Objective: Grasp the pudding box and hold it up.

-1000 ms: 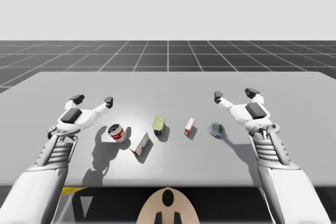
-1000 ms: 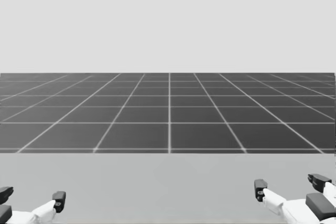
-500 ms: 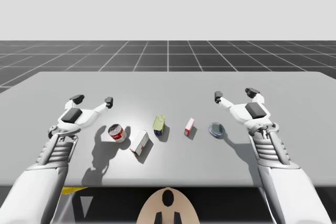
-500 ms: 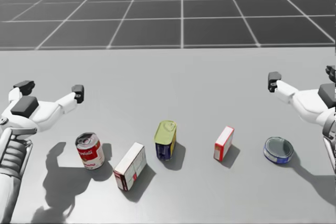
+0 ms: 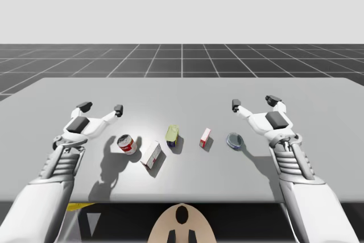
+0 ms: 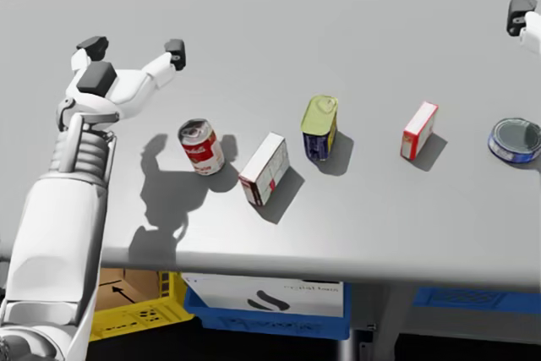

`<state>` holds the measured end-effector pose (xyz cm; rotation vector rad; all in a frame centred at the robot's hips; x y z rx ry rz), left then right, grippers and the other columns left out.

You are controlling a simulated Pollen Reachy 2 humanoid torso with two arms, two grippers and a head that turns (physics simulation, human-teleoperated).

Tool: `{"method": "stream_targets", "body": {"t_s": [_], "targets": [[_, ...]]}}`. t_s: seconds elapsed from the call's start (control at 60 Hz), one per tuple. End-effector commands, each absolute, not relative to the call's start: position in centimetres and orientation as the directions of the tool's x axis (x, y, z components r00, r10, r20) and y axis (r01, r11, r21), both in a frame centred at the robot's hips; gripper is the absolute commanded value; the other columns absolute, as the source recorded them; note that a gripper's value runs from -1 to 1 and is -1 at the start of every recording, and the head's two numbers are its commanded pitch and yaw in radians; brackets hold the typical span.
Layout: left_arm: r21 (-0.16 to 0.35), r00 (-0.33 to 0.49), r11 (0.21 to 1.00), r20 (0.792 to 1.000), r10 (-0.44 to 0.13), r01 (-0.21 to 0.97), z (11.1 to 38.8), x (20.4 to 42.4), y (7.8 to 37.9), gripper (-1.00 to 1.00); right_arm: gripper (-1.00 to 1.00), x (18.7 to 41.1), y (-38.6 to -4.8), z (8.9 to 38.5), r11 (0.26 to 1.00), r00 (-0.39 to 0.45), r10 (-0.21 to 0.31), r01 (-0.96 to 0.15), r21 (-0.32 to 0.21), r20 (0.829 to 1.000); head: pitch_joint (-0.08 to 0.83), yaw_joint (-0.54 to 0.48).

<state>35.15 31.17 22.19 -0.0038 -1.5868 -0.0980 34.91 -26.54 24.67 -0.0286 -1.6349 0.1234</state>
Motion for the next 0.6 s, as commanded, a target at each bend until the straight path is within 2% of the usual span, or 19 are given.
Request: {"method": "stream_targets", "body": {"t_s": [0.017, 0.083, 0.167, 0.25, 0.283, 0.3, 0.5, 0.6], "targets": [[0.052, -0.041, 0.996, 0.998, -0.049, 0.072, 23.0, 34.5, 30.9, -1.0, -1.0, 34.9, -26.5, 24.6, 0.994, -0.068, 0.094, -0.054, -0.098, 0.993, 0.751, 0.2], [0.047, -0.041, 0.994, 0.998, -0.043, 0.104, 24.1, 33.1, 30.3, -1.0, -1.0, 35.0, -26.5, 24.5, 0.994, -0.065, 0.096, -0.05, -0.099, 0.993, 0.746, 0.2], [0.103, -0.037, 0.983, 0.994, -0.099, 0.152, 25.0, 30.7, 29.1, -1.0, -1.0, 35.1, -26.5, 24.4, 0.994, -0.059, 0.098, -0.046, -0.1, 0.993, 0.742, 0.2], [0.126, -0.014, 0.969, 0.992, -0.126, 0.213, 25.7, 27.8, 27.8, -1.0, -1.0, 35.1, -26.5, 24.3, 0.994, -0.058, 0.101, -0.044, -0.104, 0.993, 0.744, 0.2], [0.124, -0.013, 0.967, 0.992, -0.124, 0.221, 25.7, 27.5, 27.7, -1.0, -1.0, 35.1, -26.5, 24.3, 0.994, -0.058, 0.101, -0.044, -0.104, 0.993, 0.745, 0.2], [0.131, 0.002, 0.96, 0.991, -0.135, 0.249, 25.8, 26.2, 27.3, -1.0, -1.0, 35.2, -26.5, 24.2, 0.993, -0.058, 0.103, -0.043, -0.106, 0.993, 0.745, 0.21], [0.115, 0.068, 0.916, 0.986, -0.152, 0.383, 25.9, 21.3, 27.6, -1.0, -1.0, 35.3, -26.4, 24.1, 0.991, -0.09, 0.119, -0.047, -0.123, 0.989, 0.75, 0.22], [0.082, 0.117, 0.892, 0.982, -0.149, 0.445, 25.1, 19.3, 27.8, -1.0, -1.0, 35.3, -26.4, 24.0, 0.991, -0.087, 0.123, -0.047, -0.128, 0.989, 0.753, 0.22]]}}
